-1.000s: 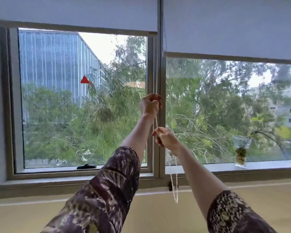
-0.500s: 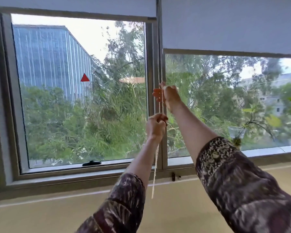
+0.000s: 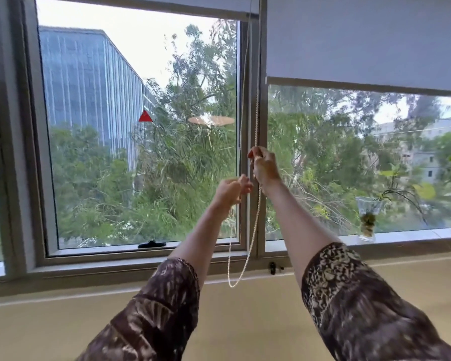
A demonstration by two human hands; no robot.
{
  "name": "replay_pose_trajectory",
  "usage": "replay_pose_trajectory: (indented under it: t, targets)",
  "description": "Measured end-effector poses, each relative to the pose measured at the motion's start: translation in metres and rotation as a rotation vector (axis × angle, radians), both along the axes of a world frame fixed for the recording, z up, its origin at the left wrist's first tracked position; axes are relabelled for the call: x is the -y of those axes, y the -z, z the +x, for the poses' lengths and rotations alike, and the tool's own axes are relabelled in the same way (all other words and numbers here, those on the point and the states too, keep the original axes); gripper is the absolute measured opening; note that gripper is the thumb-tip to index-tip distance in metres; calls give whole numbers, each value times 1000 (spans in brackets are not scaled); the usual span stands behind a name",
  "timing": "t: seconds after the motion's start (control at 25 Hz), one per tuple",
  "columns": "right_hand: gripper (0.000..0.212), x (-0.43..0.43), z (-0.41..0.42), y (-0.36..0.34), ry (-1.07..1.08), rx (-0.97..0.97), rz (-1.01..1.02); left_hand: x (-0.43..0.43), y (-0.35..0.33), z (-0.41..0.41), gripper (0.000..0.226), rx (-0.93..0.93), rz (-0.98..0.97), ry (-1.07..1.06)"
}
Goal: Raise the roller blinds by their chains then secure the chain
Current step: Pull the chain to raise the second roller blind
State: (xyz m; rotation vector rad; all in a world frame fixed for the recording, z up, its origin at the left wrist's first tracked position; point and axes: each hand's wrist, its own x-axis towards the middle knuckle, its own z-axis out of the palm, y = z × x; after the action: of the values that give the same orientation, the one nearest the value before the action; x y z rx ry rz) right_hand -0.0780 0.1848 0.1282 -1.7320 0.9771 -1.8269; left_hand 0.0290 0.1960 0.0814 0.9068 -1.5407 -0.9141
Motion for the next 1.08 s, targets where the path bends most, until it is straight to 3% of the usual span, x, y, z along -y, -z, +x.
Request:
replay_pose_trajectory:
  t: [0.16, 0.44, 0.56, 0.84, 0.96, 1.08]
  targets:
    - [29, -1, -3, 34, -45, -36, 53, -6, -37, -12, 35, -220, -23, 35]
    - [37, -23, -11, 72, -46, -43, 152, -22, -69, -46, 27, -236, -68, -78]
    - [33, -33, -20, 83, -149, -32, 215, -22, -57, -55, 25, -309, -58, -142]
    - [30, -38, -65, 99, -218, -122, 350, -21, -13, -73, 30, -239, -39, -196]
    - [39, -35, -70, 73, -187, -6, 310, -25, 13, -73, 31, -184, -39, -219]
    - [29, -41, -60, 23, -128, -3, 211, -31, 38, -76, 25, -151, -52, -212]
